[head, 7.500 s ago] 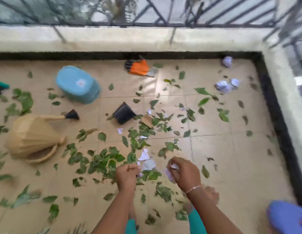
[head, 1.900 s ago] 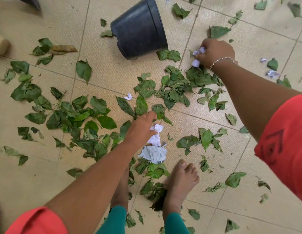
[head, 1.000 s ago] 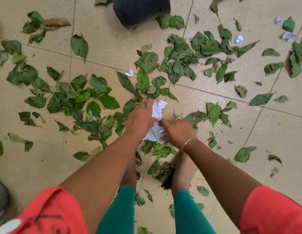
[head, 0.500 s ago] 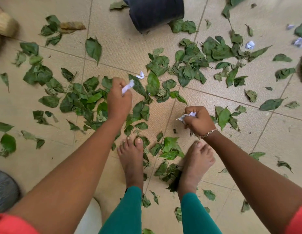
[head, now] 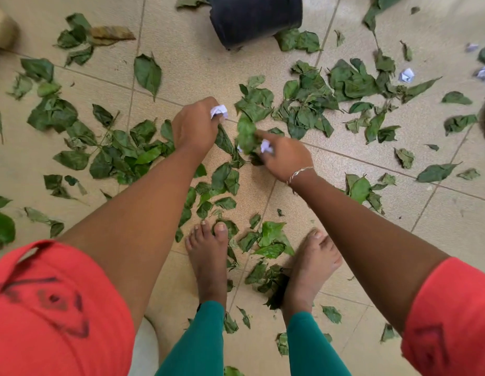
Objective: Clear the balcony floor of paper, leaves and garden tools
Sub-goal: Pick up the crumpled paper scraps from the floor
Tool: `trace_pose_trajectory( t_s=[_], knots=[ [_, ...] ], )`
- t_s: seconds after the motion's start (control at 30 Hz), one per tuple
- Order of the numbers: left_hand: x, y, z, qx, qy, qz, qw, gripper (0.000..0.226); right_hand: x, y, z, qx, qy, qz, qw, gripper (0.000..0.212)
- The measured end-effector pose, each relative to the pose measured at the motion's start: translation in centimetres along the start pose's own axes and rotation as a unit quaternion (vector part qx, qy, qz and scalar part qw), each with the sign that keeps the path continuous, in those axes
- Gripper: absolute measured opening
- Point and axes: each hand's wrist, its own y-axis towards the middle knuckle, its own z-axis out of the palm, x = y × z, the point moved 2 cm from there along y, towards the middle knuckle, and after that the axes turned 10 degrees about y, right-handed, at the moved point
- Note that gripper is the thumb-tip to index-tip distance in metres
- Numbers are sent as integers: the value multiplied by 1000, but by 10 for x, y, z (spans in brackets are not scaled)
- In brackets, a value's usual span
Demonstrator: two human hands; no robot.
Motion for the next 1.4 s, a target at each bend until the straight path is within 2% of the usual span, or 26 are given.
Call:
trace_pose_trajectory(
  t_s=[0.07,0.13,0.2,0.27,0.37,0.47,0.57,0.7,0.8,0.97,1.07,1.2,1.4],
  knots=[
    [5,-4,-2,-23,-20,-30,999,22,0,5,-13,-96,21,30,995,39],
    [12,-10,-1,-40,-50,-51,997,24,3,6,-18,-146,4,-7,989,32],
    [17,-17,3,-31,-84,-61,994,25,10,4,-10,-90,-42,-66,993,26],
    [20,-24,6,-20,-114,-72,991,25,10,4,2,-36,-104,-85,990,26],
    [21,-30,8,-23,-146,-91,985,23,9,7,5,-46,-133,-69,988,26],
    [20,-32,8,-24,-168,-97,981,22,17,13,15,-41,-178,-103,978,23],
    [20,-34,5,-25,-183,-110,977,22,24,19,25,-21,-224,-102,969,21],
    [27,-39,-3,-8,-243,-122,962,21,24,16,16,-41,-178,-42,982,20],
    [30,-45,-13,0,-265,-128,956,16,25,-2,-1,-61,-130,5,990,26],
    [21,-58,-21,13,-279,-135,951,18,23,-20,-14,-72,-125,15,989,21],
    [15,-61,-16,17,-306,-140,941,19,30,-6,-5,-66,-131,-6,989,22],
    [16,-64,-7,1,-313,-156,937,6,43,20,9,-75,-158,-66,982,23],
    [43,-74,7,16,-313,-216,925,18,44,35,26,11,-259,-135,956,16]
  ],
)
